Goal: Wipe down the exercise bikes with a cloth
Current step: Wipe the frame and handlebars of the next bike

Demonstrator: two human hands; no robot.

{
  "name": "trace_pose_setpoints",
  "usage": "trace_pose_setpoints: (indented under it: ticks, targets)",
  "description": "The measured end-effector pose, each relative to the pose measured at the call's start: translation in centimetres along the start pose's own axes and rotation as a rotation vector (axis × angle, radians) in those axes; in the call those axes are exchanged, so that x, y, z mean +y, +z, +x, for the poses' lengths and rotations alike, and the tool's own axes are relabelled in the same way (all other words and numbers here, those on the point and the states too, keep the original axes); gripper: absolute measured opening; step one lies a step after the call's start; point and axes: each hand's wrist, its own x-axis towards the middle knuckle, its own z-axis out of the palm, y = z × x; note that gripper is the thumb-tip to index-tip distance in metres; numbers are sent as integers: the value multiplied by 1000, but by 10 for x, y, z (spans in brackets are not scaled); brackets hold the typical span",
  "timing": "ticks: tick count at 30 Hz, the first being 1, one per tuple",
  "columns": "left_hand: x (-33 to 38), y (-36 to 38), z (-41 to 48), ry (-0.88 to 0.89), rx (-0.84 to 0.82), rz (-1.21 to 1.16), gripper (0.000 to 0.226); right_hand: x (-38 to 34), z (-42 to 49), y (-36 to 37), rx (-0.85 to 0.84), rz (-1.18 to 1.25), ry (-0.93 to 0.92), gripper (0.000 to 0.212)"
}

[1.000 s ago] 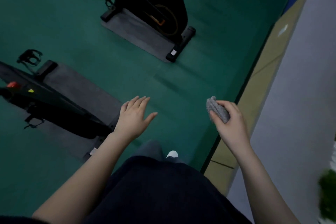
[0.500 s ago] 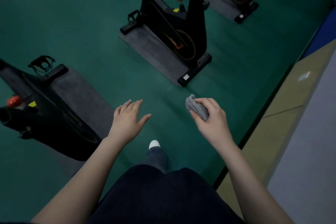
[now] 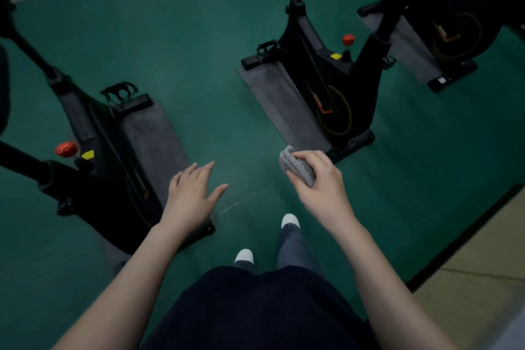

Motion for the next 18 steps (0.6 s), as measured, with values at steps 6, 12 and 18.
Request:
trace_pose_setpoints:
  ticks: [6,12,18]
  targets:
    - [2,-6,28,-202,72,-50,66,6,77,-2,-148,-7,-146,25]
    - [35,-16,75,-354,157,-107,67,21,166,-24,-249,22,-267,23]
    - [61,-23,107,-485,235,-146,67,33,229,-32,-356,12,-356,21]
